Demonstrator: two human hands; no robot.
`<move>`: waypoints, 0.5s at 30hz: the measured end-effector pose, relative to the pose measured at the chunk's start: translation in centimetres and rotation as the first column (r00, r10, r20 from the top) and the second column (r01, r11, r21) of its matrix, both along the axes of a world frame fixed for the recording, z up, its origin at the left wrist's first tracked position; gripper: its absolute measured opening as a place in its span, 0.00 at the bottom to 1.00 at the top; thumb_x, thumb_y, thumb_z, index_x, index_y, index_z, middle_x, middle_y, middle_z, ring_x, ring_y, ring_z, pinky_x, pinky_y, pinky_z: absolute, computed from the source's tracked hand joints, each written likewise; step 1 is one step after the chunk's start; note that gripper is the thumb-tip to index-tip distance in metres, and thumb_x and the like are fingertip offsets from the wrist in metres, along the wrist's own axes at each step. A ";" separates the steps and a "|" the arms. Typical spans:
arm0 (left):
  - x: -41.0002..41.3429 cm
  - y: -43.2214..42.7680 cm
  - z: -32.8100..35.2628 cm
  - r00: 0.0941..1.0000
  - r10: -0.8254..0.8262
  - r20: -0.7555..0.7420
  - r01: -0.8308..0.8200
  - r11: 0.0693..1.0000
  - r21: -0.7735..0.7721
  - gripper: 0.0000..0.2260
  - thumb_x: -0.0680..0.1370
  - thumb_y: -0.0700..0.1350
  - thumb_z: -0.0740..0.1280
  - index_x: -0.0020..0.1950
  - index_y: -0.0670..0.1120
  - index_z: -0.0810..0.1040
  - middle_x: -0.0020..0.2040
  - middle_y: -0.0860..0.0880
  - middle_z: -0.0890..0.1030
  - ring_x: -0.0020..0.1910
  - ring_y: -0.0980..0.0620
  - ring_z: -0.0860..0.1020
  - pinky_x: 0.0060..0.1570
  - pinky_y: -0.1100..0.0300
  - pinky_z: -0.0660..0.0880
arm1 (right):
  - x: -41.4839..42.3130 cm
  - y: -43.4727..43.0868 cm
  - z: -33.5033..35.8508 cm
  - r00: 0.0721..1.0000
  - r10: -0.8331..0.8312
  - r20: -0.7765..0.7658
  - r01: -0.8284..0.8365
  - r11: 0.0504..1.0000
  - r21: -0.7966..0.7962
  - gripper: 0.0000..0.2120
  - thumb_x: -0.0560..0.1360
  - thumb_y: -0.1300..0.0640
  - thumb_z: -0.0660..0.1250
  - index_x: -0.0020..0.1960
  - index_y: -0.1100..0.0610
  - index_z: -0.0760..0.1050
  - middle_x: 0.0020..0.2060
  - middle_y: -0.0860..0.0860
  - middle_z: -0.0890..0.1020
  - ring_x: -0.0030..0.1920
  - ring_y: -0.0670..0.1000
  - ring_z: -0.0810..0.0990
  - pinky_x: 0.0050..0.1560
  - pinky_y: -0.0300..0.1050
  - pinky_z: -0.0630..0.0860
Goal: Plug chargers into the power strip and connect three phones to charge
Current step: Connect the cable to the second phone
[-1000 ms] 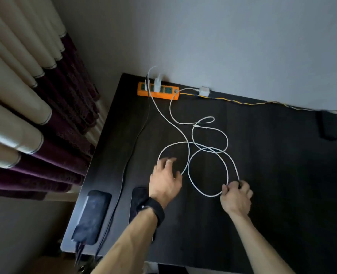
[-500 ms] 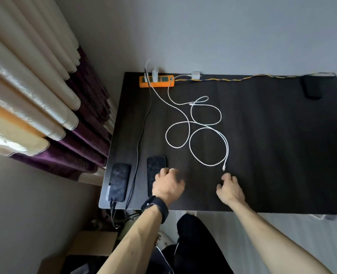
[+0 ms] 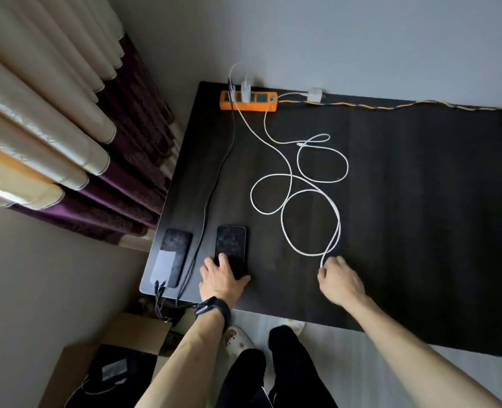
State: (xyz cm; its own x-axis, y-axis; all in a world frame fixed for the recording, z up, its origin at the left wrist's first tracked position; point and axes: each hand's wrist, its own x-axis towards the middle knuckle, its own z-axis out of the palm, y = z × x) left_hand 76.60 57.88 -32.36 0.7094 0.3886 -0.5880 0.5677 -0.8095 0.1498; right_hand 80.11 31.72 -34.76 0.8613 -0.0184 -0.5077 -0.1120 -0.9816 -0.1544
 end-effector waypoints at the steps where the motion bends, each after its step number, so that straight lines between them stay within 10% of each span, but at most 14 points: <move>1: 0.1 -0.3 -0.2 1.000 0.012 0.004 -0.012 1.000 0.006 0.38 0.72 0.62 0.72 0.73 0.46 0.60 0.67 0.41 0.64 0.67 0.39 0.65 0.61 0.45 0.72 | -1.6 -0.1 0.2 0.984 0.171 -0.054 -0.171 0.985 0.006 0.12 0.81 0.51 0.57 0.56 0.58 0.71 0.56 0.56 0.74 0.53 0.62 0.81 0.48 0.54 0.75; 10: 0.0 -0.5 0.7 0.971 0.241 -0.011 -0.240 0.961 -0.137 0.51 0.63 0.56 0.79 0.77 0.46 0.52 0.66 0.35 0.67 0.65 0.32 0.69 0.69 0.45 0.66 | -11.0 -2.5 2.3 0.860 0.494 -0.130 -0.484 0.869 0.106 0.13 0.81 0.51 0.51 0.62 0.53 0.66 0.55 0.54 0.79 0.52 0.61 0.81 0.48 0.56 0.75; 13: -0.8 0.0 2.6 0.876 0.474 -0.088 -0.462 0.777 -0.428 0.52 0.65 0.50 0.80 0.79 0.45 0.49 0.66 0.35 0.72 0.61 0.36 0.76 0.60 0.45 0.77 | -10.7 -2.6 3.8 0.928 0.372 0.030 -0.371 0.914 0.162 0.12 0.81 0.49 0.52 0.60 0.52 0.66 0.54 0.52 0.79 0.48 0.60 0.82 0.45 0.54 0.74; 15: -1.6 0.1 4.1 0.774 0.602 -0.198 -0.587 0.563 -0.582 0.50 0.67 0.46 0.79 0.79 0.44 0.49 0.57 0.39 0.78 0.46 0.44 0.81 0.36 0.53 0.82 | -10.2 -2.1 5.2 0.960 0.247 0.130 -0.274 0.923 0.270 0.12 0.80 0.53 0.58 0.62 0.52 0.69 0.54 0.51 0.81 0.47 0.60 0.83 0.44 0.52 0.76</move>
State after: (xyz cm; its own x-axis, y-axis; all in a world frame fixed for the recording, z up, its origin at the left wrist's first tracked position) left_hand 74.96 57.99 -28.29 0.4610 0.3126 -0.8305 0.8785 -0.0290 0.4768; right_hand 69.87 29.60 -29.59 0.8592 0.3458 -0.3771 0.1699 -0.8881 -0.4271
